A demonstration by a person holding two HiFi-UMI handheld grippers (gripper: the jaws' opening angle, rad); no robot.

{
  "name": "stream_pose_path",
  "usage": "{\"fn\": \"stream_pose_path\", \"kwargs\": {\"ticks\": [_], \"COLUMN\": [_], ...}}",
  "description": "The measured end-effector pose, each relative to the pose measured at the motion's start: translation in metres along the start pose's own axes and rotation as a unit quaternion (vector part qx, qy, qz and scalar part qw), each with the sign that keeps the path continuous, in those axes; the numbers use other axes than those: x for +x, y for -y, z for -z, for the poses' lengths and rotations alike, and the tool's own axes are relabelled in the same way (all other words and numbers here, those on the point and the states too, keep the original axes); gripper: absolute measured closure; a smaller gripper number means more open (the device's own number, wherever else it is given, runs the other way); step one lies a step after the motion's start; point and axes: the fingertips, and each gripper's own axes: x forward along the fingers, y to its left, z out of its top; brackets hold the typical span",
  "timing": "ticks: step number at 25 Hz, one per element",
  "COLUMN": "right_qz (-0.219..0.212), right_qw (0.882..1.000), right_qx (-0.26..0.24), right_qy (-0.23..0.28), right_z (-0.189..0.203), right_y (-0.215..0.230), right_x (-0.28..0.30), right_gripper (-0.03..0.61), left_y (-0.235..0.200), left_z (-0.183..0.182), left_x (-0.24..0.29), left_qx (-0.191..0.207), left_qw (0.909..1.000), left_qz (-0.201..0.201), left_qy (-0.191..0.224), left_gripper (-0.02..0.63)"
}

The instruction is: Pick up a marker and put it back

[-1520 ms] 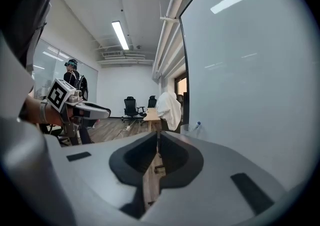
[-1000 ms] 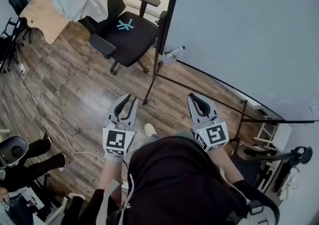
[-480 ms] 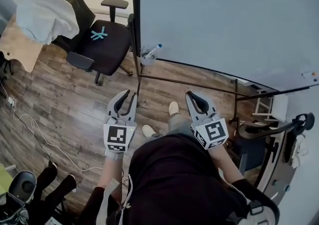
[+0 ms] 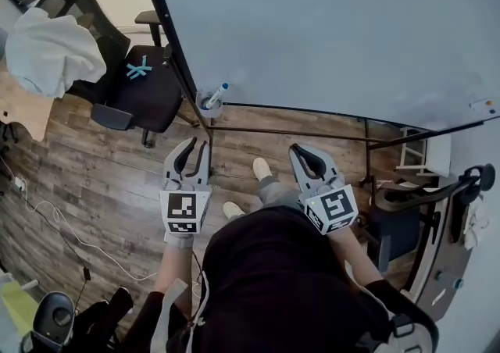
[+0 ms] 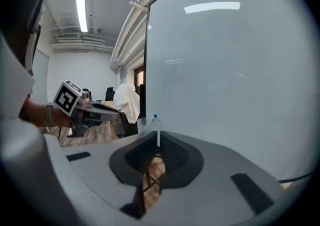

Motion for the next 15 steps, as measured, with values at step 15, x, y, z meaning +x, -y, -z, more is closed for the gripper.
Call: {"fn": "stream_pose_path", "kwargs": {"ticks": [15], "right_qz": [0.041], "right_qw": [0.999], "right_qx": [0.02], "right_qy": [-0.006], "right_z": [0.002], "right_y": [0.075], "right_x": [0.012], "right_gripper": [0.551], "left_y": [0.002], "left_z": [-0.004], "left_x": [0.1], "left_qx": [0.033], "left_qw": [0.9978], "left_qz": [0.009], "left_qy": [-0.056], "left_gripper": [0.54]}}
